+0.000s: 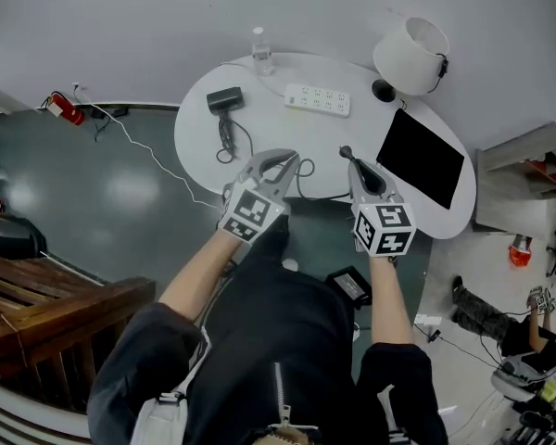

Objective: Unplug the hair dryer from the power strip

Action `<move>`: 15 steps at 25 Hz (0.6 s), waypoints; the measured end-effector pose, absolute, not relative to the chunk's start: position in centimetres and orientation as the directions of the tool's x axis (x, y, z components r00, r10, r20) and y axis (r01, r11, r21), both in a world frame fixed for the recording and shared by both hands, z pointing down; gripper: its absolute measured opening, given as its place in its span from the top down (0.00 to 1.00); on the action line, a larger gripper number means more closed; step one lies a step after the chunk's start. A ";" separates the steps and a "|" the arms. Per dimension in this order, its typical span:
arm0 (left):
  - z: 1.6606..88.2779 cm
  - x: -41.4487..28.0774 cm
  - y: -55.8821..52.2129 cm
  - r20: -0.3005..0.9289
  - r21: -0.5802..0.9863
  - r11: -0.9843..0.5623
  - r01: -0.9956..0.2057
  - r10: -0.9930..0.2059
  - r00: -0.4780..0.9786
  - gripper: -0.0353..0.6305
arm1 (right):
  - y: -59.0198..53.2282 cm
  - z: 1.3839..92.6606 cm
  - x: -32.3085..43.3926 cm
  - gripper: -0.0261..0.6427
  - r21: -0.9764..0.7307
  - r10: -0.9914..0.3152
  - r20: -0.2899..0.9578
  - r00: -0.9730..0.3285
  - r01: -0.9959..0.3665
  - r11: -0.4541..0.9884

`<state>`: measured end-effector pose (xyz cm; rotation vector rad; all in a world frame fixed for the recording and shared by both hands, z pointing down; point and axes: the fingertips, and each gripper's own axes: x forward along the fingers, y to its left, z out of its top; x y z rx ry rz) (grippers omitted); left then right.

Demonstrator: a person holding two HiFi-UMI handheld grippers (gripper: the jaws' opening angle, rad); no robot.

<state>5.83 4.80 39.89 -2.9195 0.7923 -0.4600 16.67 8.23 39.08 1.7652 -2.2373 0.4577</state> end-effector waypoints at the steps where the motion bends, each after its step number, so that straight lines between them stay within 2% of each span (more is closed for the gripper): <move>1: 39.8 5.7 4.8 0.262 -0.156 -0.861 -0.484 -0.508 0.820 0.92 | 8.3 39.0 16.6 0.92 -0.086 -0.893 0.386 -0.232 -0.973 0.215; 15: 38.8 5.5 5.0 0.234 -0.157 -0.848 -0.507 -0.531 0.815 0.92 | 8.8 39.3 16.2 0.92 -0.081 -0.883 0.396 -0.250 -0.968 0.238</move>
